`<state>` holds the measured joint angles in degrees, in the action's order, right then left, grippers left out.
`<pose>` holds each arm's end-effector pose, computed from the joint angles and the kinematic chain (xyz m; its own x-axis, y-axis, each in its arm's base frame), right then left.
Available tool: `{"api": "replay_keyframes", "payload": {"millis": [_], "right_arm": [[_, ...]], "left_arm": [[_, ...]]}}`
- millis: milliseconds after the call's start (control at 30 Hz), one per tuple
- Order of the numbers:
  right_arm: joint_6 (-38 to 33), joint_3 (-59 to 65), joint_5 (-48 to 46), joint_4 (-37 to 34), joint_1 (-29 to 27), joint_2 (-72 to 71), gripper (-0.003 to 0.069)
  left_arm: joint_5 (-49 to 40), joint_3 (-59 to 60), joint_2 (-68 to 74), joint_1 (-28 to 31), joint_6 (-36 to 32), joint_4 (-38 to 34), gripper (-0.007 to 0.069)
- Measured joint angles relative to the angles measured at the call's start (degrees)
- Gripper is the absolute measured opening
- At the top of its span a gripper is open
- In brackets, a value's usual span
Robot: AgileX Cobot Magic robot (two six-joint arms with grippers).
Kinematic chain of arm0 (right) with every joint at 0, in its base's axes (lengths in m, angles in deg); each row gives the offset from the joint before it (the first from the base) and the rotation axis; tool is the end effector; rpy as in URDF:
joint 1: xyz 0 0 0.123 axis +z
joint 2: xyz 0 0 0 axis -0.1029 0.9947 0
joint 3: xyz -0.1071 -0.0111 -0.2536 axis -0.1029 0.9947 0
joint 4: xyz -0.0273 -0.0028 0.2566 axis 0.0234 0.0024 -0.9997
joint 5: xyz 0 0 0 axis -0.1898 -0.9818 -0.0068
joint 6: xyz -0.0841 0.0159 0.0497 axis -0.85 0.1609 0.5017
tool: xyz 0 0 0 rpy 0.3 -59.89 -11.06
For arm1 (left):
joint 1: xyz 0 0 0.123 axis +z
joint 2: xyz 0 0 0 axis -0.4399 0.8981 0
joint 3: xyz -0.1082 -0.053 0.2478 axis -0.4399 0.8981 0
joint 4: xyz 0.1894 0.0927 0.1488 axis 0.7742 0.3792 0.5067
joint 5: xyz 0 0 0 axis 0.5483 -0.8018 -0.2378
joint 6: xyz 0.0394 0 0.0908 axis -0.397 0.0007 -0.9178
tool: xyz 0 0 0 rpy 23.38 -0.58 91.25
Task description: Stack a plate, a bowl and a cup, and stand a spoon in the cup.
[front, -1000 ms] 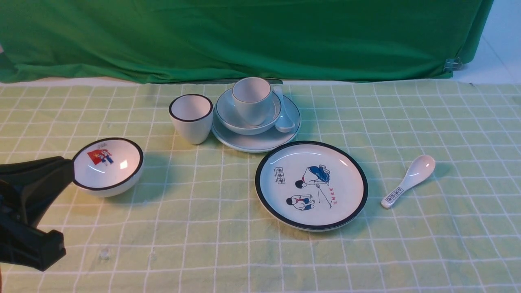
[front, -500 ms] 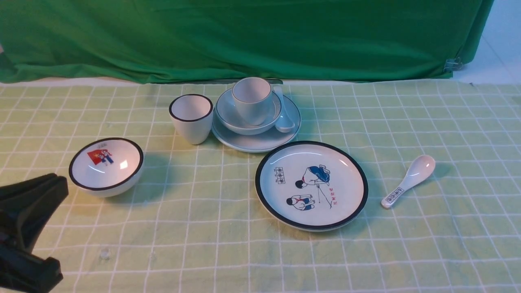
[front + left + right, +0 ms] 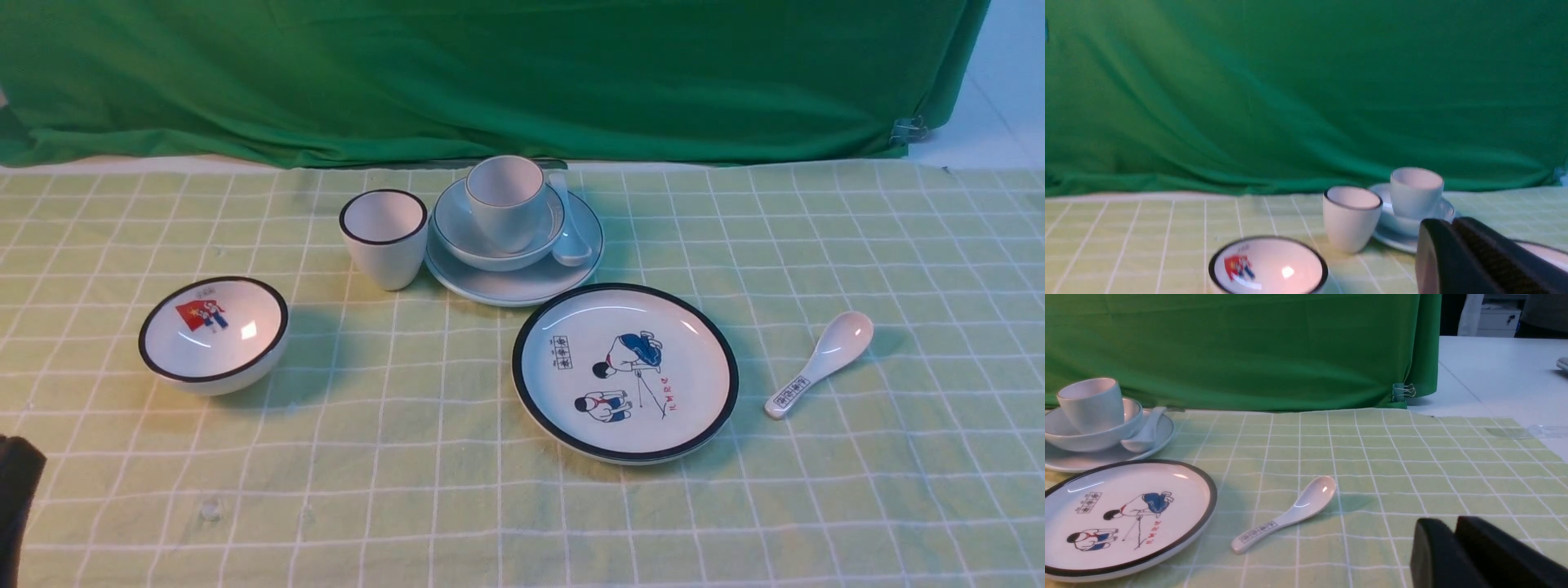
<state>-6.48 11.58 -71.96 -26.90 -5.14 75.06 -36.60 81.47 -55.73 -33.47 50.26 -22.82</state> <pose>0.0795 0.0051 0.1895 -0.1501 0.0604 -0.9868 -0.0439 0.9967 0.0677 0.0795 -0.0098 0.2183 0.1248 -0.0581 -0.9905 0.1278 0.9909 -0.0420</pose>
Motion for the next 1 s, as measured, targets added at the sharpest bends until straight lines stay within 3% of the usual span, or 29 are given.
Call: {"api": "replay_keyframes", "payload": {"millis": [200, 467, 1000], "right_arm": [[0.00, 0.00, 0.00, 0.00, 0.00, 0.00, 0.0131], [0.00, 0.00, 0.00, -0.05, 0.00, 0.00, 0.0155], [0.00, 0.00, 0.00, -0.05, 0.00, 0.00, 0.0197]], "left_arm": [[-16.29, 0.44, -0.21, 1.07, 0.12, -1.68, 0.0016], [-16.72, 0.44, -0.21, 6.68, -0.13, -2.24, 0.0016], [-16.72, 0.44, -0.21, 6.90, 0.21, -6.28, 0.0016]]}}
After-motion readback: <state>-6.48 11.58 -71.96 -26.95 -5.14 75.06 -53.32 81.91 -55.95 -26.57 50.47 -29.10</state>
